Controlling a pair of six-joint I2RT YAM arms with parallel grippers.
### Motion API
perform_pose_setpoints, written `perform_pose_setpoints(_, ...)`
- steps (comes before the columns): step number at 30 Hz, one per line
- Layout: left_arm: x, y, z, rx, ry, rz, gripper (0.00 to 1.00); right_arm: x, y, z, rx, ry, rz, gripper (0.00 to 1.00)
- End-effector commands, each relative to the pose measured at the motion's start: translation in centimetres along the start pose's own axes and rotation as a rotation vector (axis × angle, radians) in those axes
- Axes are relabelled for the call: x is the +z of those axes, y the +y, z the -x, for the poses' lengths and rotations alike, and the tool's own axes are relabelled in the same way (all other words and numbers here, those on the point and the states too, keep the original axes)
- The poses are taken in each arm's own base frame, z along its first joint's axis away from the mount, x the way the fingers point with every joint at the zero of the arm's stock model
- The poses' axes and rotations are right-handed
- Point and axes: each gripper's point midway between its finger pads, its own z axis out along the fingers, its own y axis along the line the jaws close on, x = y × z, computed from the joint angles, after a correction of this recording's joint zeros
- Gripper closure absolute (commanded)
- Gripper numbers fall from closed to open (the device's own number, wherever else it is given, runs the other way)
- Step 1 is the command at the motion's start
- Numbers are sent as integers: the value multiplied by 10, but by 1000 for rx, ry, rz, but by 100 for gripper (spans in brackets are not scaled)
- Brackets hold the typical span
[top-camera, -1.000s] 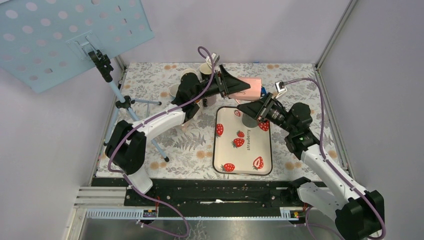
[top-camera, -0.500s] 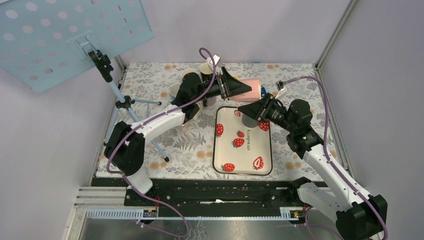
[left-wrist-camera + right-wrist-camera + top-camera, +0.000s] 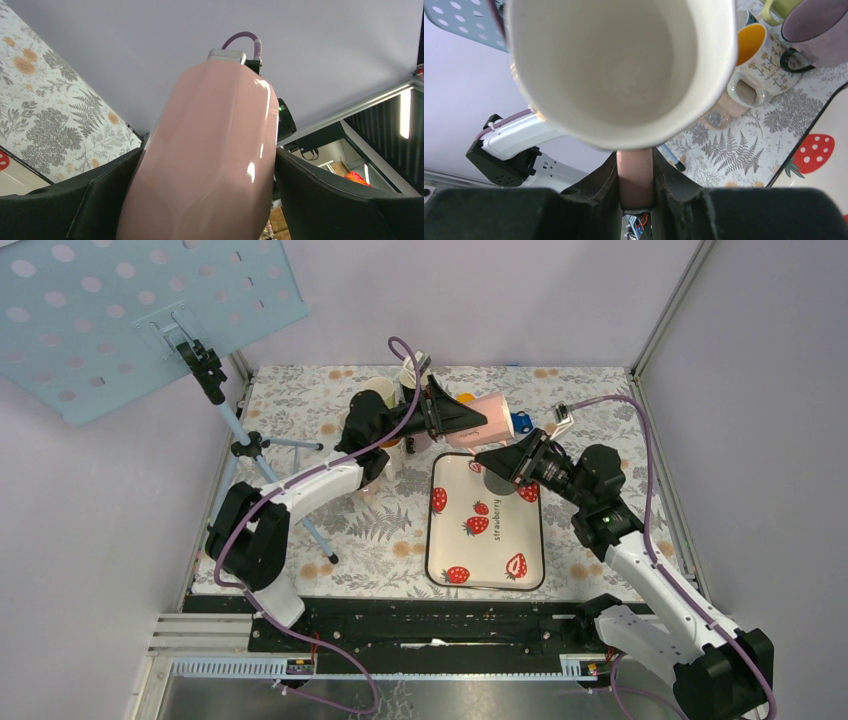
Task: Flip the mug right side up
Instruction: Turn over the cup on the tray.
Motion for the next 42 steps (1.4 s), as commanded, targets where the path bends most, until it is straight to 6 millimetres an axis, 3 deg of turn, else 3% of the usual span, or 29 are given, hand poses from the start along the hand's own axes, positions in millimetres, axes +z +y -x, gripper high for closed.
perform_pose_setpoints(1, -19, -55, 12, 144, -11, -186, 1, -5, 24, 38, -60, -176, 73, 100)
perform_pose_setpoints(24, -25, -56, 24, 139, -11, -164, 1, -8, 22, 39, -89, -177, 38, 100)
perform_pose_setpoints(34, -14, -61, 1, 146, 119, -203, 1, -1, 22, 36, -62, -146, 64, 100)
perform_pose_setpoints(42, -18, -60, 3, 127, 117, -207, 1, -4, 25, 40, -49, -177, 75, 100)
